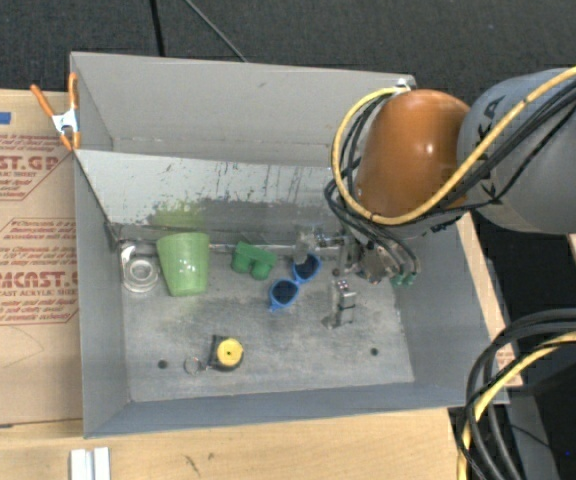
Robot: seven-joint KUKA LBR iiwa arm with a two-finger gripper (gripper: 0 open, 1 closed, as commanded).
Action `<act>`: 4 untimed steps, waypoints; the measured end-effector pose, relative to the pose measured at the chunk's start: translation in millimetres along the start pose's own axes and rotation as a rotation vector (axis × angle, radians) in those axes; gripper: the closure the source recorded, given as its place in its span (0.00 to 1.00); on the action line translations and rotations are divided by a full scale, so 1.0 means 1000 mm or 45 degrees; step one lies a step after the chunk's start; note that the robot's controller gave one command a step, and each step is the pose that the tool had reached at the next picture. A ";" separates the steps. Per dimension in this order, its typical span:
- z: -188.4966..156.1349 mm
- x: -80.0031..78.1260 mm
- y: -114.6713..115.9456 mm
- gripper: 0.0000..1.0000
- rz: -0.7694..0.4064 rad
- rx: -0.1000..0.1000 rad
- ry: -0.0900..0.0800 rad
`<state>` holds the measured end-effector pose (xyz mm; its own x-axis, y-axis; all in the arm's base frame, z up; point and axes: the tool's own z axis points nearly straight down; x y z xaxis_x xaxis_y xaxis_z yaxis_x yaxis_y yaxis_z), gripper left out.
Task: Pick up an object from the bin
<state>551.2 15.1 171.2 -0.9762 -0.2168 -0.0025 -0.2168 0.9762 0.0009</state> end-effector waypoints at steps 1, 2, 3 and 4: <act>0.105 -0.028 -0.018 0.00 0.166 -0.001 0.007; 0.101 -0.029 -0.018 1.00 0.165 0.001 0.001; -0.004 -0.008 -0.007 1.00 0.234 0.001 -0.009; 0.000 -0.007 -0.007 0.00 0.233 0.000 0.000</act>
Offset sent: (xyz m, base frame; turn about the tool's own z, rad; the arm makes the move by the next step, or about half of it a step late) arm 0.0324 -0.0121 -0.1009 0.1299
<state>559.7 9.5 170.9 -0.9994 -0.0352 -0.0025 -0.0352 0.9994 0.0011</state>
